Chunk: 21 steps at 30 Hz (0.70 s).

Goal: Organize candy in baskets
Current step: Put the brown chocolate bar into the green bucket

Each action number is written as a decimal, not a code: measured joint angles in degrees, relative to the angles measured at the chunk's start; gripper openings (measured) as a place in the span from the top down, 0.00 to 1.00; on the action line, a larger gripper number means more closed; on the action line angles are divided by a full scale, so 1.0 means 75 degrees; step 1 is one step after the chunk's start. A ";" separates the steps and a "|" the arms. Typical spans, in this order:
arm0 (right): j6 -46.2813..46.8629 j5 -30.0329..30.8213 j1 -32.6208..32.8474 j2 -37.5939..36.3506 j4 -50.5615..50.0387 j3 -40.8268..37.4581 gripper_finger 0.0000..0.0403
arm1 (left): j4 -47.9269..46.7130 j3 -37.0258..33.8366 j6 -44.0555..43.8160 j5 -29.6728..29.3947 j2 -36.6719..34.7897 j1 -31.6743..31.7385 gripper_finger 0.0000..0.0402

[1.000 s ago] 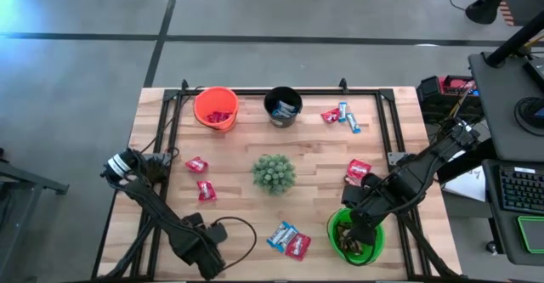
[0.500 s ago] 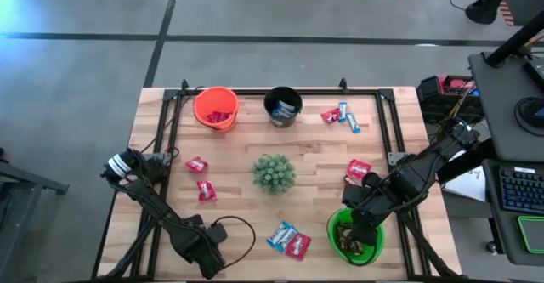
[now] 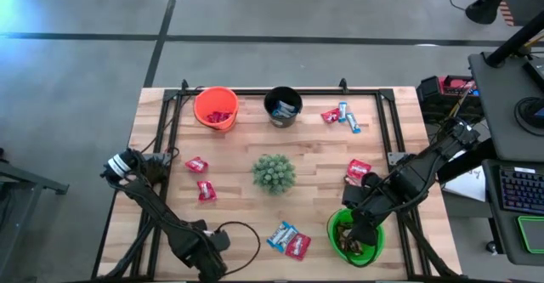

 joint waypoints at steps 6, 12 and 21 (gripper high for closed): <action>-0.0252 0.0038 0.0000 0.0000 0.0076 0.0000 0.57 | -0.1002 0.0733 0.0359 -0.0151 -0.0032 0.0006 1.00; -0.1225 0.0197 0.0000 -0.0009 0.1605 0.0000 0.57 | -0.2364 0.1689 0.0832 -0.0755 -0.0044 0.0176 1.00; -0.2113 0.0532 0.0003 -0.0052 0.2844 0.0000 0.57 | -0.3431 0.3262 0.1699 -0.2412 -0.0087 0.0752 1.00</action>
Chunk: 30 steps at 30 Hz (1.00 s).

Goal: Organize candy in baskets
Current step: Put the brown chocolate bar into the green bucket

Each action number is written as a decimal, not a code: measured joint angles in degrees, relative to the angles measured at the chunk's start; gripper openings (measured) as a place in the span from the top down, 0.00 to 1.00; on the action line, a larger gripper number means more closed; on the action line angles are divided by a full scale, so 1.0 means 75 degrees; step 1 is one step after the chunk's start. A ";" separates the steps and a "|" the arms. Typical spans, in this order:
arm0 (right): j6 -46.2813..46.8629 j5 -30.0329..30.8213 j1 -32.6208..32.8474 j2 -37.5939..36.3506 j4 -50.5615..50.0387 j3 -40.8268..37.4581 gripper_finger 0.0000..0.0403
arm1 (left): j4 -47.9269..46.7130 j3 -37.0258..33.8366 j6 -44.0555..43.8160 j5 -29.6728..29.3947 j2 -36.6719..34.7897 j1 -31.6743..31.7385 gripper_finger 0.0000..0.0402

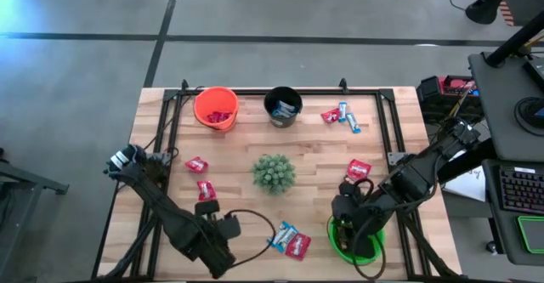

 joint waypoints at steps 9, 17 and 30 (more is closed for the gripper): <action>-0.1202 0.1267 -0.0003 0.0003 0.0564 -0.0003 0.57 | -0.0584 0.1675 0.1134 -0.2010 0.0000 0.0574 1.00; -0.2636 0.2273 -0.0073 0.0013 0.1645 -0.0003 0.57 | -0.0746 0.3092 0.2185 -0.3789 0.0000 0.0728 1.00; -0.4136 0.2271 -0.0910 0.0029 0.2966 -0.0009 0.57 | -0.0682 0.3494 0.2626 -0.5621 0.0003 0.0762 1.00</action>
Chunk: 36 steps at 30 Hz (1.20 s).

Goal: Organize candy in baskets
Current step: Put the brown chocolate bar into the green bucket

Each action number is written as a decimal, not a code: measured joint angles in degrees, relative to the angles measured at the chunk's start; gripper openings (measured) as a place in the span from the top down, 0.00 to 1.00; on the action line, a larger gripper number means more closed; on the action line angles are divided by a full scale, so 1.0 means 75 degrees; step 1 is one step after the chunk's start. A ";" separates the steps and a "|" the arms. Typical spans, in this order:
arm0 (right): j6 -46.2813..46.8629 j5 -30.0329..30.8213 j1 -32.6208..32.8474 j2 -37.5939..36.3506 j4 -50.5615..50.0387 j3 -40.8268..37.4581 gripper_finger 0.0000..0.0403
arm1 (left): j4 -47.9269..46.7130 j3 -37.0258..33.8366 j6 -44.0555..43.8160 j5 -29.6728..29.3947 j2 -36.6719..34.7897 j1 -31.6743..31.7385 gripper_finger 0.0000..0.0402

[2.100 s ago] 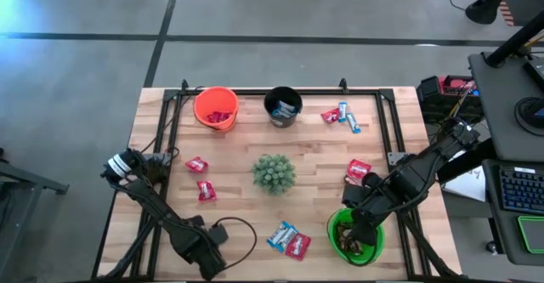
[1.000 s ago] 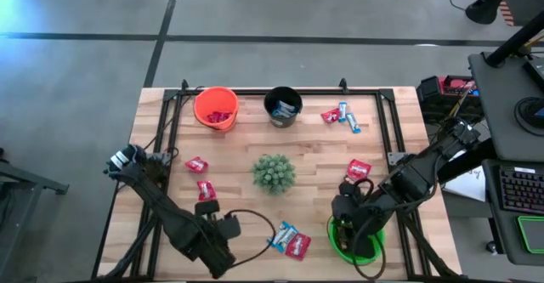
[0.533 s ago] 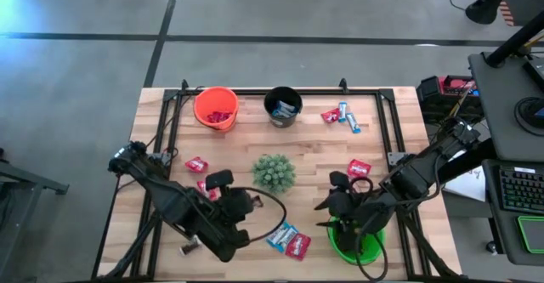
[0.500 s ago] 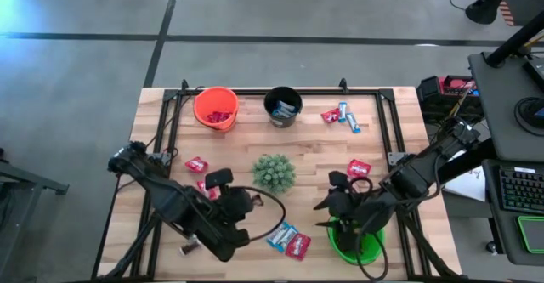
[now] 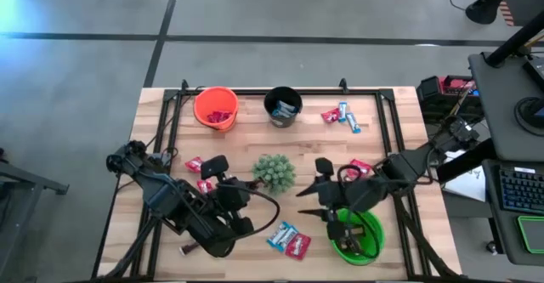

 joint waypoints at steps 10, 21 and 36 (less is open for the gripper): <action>-0.0850 -0.0025 -0.0824 0.0058 0.0749 -0.0043 0.57 | 0.0972 -0.0003 0.0845 -0.0384 0.0012 0.0193 1.00; -0.0909 -0.0619 -0.1343 0.0171 0.1188 -0.0128 0.57 | 0.2630 -0.0006 0.2585 -0.0367 0.0012 0.0364 1.00; -0.0956 -0.0876 -0.1583 0.0248 0.1628 -0.0131 0.57 | 0.3002 -0.0009 0.3314 0.0339 0.0016 0.0839 1.00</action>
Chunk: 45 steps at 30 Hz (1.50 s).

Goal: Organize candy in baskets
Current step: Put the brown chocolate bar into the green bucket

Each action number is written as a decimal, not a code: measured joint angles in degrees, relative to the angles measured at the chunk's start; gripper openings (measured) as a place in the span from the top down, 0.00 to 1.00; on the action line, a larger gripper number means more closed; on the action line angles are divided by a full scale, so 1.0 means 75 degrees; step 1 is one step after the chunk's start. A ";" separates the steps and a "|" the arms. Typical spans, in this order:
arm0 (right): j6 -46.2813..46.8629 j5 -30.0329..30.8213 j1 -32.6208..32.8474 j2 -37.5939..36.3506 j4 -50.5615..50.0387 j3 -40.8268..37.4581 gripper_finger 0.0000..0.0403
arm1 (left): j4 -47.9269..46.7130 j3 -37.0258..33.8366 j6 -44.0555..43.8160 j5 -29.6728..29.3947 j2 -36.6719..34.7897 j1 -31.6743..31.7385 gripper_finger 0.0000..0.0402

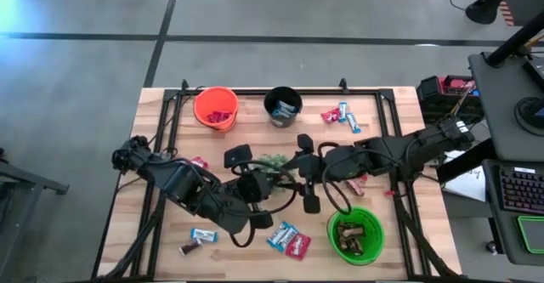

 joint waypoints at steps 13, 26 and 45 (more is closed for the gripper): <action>0.0009 0.0003 -0.0048 0.0003 0.0045 0.0000 0.76 | 0.0057 -0.0003 0.0285 0.0061 0.0019 0.0163 1.00; 0.0464 0.0000 -0.0042 0.0003 -0.0089 0.0003 0.93 | 0.0034 -0.0003 0.0363 0.0061 0.0019 0.0173 0.95; 0.2510 -0.0030 0.0239 -0.0114 -0.3145 0.0006 0.93 | -0.1652 0.1106 0.0387 0.0283 0.0013 0.0156 0.64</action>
